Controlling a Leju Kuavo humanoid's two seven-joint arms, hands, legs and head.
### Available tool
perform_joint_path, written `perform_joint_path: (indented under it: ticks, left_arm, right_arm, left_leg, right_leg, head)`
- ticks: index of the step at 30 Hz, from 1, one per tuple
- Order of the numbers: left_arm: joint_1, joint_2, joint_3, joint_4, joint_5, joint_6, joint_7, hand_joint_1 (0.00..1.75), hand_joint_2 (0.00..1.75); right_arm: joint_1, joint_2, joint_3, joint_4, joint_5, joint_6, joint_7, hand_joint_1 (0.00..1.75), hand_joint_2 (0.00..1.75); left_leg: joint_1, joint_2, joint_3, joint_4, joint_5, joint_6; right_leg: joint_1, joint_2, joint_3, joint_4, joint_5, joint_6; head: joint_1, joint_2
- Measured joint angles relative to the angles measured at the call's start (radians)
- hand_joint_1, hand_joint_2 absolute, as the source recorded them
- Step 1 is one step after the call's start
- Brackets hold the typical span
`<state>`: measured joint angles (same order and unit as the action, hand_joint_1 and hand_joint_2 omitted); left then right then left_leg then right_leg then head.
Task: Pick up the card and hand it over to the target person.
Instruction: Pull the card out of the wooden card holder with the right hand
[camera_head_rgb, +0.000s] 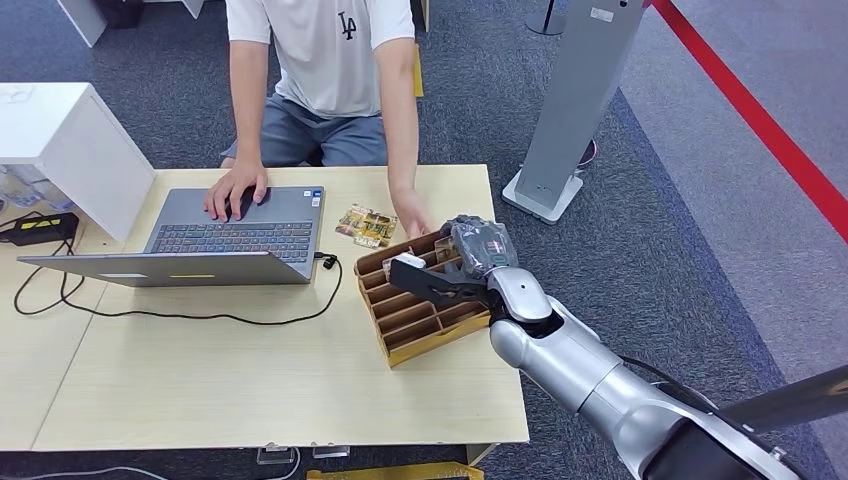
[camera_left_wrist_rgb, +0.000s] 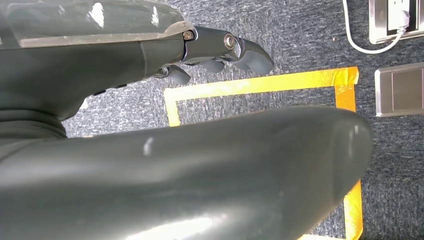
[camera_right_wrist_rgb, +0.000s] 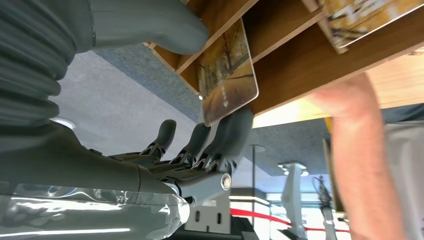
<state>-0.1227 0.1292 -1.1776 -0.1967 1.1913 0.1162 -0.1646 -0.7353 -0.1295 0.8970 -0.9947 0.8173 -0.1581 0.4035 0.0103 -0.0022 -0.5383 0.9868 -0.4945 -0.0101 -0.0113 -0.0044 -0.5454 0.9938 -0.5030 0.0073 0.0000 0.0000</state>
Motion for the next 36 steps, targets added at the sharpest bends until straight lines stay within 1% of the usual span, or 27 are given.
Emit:
perform_joint_path:
  ticks: [4,5,8,11,14,16,22,25,29,31,33,36]
  left_arm:
    - [0.0,-0.001,-0.001,0.0,0.001,0.001,0.0,0.0,0.0]
    - [0.0,-0.001,-0.001,0.0,0.002,0.001,0.0,0.0,0.0]
    - [0.001,0.0,-0.002,0.001,0.003,0.001,0.001,0.0,0.0]
    - [0.002,0.0,-0.002,0.001,0.003,0.001,0.001,0.0,0.0]
    - [0.004,-0.001,0.0,0.001,0.005,0.001,0.002,0.0,0.0]
    - [0.005,-0.002,0.002,0.001,0.007,0.002,0.002,0.0,0.0]
    - [0.005,0.0,0.004,-0.001,0.013,-0.006,-0.012,0.0,0.0]
    - [0.005,0.001,-0.002,-0.001,0.008,-0.01,-0.013,0.0,0.0]
    - [0.006,0.002,0.012,-0.001,0.022,-0.011,-0.011,0.0,0.0]
    - [0.006,0.002,0.016,0.002,0.03,-0.005,0.001,0.0,0.0]
    - [0.006,0.004,0.019,0.001,0.036,-0.002,-0.003,0.0,0.0]
    - [0.006,0.008,0.023,0.001,0.045,0.006,0.001,0.0,0.0]
  right_arm:
    - [-0.003,0.001,-0.001,0.0,-0.001,-0.004,-0.001,0.74,1.75]
    - [-0.003,0.001,-0.001,-0.001,-0.001,-0.005,-0.002,0.79,1.75]
    - [-0.004,-0.001,-0.003,-0.007,-0.002,-0.008,-0.001,1.05,1.75]
    - [-0.004,-0.001,-0.004,-0.01,-0.003,-0.008,-0.001,1.22,1.75]
    - [-0.006,0.001,-0.003,-0.01,-0.003,-0.009,-0.003,1.5,1.75]
    - [-0.007,0.004,-0.003,-0.01,-0.003,-0.015,-0.006,1.59,1.75]
    - [-0.011,0.0,-0.006,-0.045,0.001,-0.027,-0.008,1.72,1.75]
    - [-0.008,-0.003,-0.005,-0.065,0.003,-0.02,-0.007,1.75,1.75]
    - [-0.011,-0.006,-0.003,-0.099,0.0,-0.01,-0.01,1.75,1.75]
    - [-0.018,-0.019,-0.007,-0.152,-0.008,0.007,-0.005,1.75,1.75]
    - [-0.028,-0.043,-0.015,-0.228,-0.016,0.032,0.008,1.75,1.75]
    - [-0.033,-0.106,-0.05,-0.438,-0.033,0.075,0.041,1.75,1.75]
  left_leg:
    - [0.0,0.001,0.0,0.0,-0.001,0.0]
    - [0.0,0.001,0.0,0.0,-0.001,0.0]
    - [0.0,0.001,0.0,0.0,-0.001,0.0]
    - [0.0,0.001,0.0,0.001,-0.001,0.0]
    - [0.0,0.001,0.0,0.0,0.0,0.0]
    - [0.0,0.001,0.0,0.0,0.0,0.0]
    - [0.0,0.001,0.0,0.0,0.0,0.0]
    - [0.0,0.001,-0.001,0.001,-0.001,0.0]
    - [0.0,0.001,0.0,0.0,0.0,0.0]
    - [0.0,0.001,-0.001,0.001,-0.001,0.0]
    - [0.0,0.001,-0.002,0.002,-0.001,0.0]
    - [0.0,0.001,-0.003,0.003,-0.001,0.0]
  right_leg:
    - [0.0,0.001,0.0,0.0,0.0,0.0]
    - [0.0,0.001,0.0,0.0,0.0,0.0]
    - [0.0,0.001,0.0,0.0,0.0,0.0]
    - [0.0,0.001,0.0,0.001,0.0,0.0]
    - [0.0,0.001,-0.001,0.0,0.0,0.0]
    - [0.0,0.001,-0.001,0.001,0.0,0.0]
    - [0.0,0.001,-0.001,0.0,0.0,0.0]
    - [0.0,0.001,-0.001,0.001,0.0,0.0]
    - [0.0,0.002,-0.001,0.001,0.0,0.0]
    - [0.0,0.002,-0.001,0.001,0.0,0.0]
    - [0.0,0.002,-0.002,0.002,0.0,0.0]
    - [0.0,0.001,-0.004,0.003,-0.001,0.0]
  head:
    - [0.0,0.0]
    - [0.0,0.0]
    - [0.0,0.0]
    - [0.0,0.0]
    - [0.0,0.0]
    - [0.0,0.0]
    - [0.0,0.0]
    - [0.0,0.0]
    - [0.0,0.0]
    - [0.0,0.0]
    - [0.0,0.0]
    - [0.0,0.0]
